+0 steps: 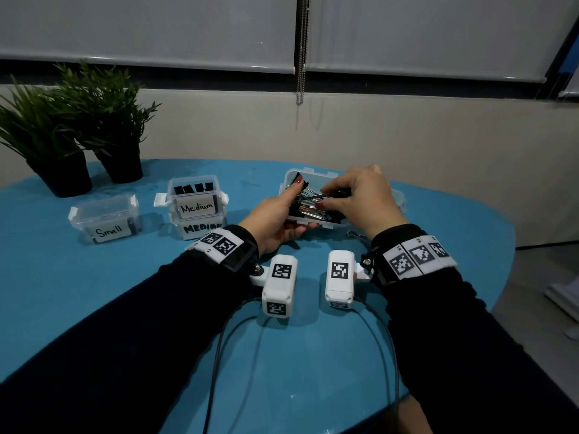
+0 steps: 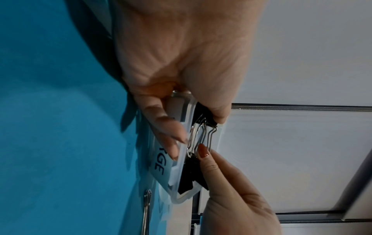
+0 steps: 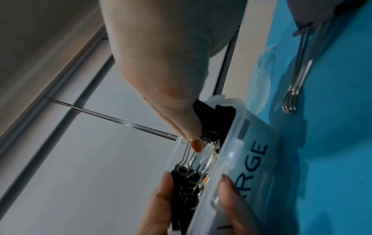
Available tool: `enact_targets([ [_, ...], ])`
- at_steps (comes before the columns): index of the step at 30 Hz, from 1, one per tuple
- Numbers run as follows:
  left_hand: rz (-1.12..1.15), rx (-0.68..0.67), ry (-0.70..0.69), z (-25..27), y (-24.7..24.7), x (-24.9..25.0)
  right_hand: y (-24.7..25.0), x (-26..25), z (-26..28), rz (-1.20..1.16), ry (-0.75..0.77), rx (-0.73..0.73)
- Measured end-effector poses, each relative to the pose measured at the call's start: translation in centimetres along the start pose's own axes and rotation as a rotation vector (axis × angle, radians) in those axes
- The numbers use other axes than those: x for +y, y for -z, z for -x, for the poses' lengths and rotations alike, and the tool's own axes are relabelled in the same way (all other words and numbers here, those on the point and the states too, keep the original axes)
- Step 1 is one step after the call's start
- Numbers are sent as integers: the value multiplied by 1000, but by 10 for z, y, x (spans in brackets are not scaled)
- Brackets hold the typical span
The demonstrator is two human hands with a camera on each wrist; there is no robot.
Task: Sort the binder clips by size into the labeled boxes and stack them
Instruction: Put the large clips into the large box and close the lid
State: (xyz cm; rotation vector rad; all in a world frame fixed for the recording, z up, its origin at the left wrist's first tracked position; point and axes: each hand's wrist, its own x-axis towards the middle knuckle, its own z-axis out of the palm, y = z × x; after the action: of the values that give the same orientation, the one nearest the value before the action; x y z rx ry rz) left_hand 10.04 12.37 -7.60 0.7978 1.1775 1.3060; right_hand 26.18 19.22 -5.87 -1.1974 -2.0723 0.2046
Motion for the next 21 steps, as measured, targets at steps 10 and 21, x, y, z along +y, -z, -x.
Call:
enact_targets([
  [10, -49, 13, -4, 1, -3, 1, -9, 4, -2, -212, -59, 165],
  [21, 3, 49, 21, -1, -4, 1, -8, -3, 2, -305, -70, 193],
])
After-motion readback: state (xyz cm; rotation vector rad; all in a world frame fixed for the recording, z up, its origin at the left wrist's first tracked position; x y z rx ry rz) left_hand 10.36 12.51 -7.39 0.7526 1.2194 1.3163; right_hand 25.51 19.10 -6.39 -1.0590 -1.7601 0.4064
